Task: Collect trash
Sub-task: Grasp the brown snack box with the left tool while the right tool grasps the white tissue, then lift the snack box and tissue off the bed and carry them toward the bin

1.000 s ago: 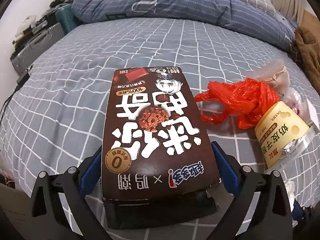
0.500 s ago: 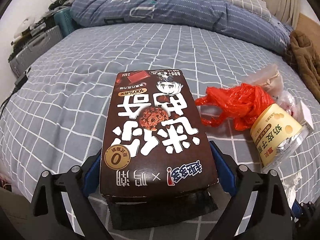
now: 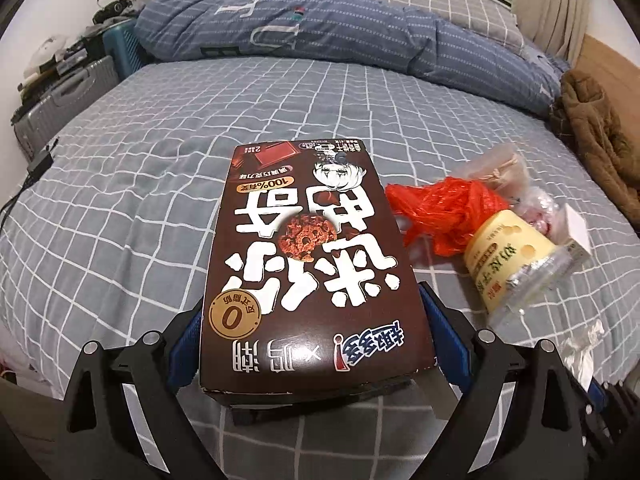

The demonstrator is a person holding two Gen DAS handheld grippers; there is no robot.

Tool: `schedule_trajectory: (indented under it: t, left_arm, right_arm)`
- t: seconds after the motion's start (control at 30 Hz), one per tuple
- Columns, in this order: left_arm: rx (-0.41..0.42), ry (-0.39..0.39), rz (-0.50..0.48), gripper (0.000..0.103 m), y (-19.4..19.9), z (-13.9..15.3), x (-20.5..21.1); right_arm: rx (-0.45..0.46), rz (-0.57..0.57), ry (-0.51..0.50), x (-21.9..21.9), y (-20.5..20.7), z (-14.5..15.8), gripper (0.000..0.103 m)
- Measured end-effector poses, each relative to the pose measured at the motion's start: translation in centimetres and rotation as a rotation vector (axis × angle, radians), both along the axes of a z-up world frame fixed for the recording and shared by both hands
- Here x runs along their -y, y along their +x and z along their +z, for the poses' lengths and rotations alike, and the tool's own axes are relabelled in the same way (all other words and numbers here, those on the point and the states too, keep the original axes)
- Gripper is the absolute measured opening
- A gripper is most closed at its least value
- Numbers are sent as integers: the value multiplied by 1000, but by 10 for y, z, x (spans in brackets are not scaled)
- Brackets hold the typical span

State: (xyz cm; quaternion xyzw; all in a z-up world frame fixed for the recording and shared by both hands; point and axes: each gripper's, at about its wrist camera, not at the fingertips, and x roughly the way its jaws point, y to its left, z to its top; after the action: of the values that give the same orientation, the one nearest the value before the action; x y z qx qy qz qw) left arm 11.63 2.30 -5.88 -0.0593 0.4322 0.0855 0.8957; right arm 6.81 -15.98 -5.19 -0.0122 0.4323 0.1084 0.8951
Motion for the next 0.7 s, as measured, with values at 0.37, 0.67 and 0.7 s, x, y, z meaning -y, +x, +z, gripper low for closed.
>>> schedule_trajectory:
  t: [0.37, 0.67, 0.7]
  left_arm:
    - [30, -22, -39, 91, -38, 11, 7]
    - [48, -34, -63, 91, -68, 20, 13]
    - [51, -36, -66, 91, -70, 21, 14]
  right_arm:
    - [30, -10, 10, 12, -14, 10, 14]
    - [65, -3, 16, 12, -32, 20, 14]
    - [69, -2, 16, 12, -34, 21, 14]
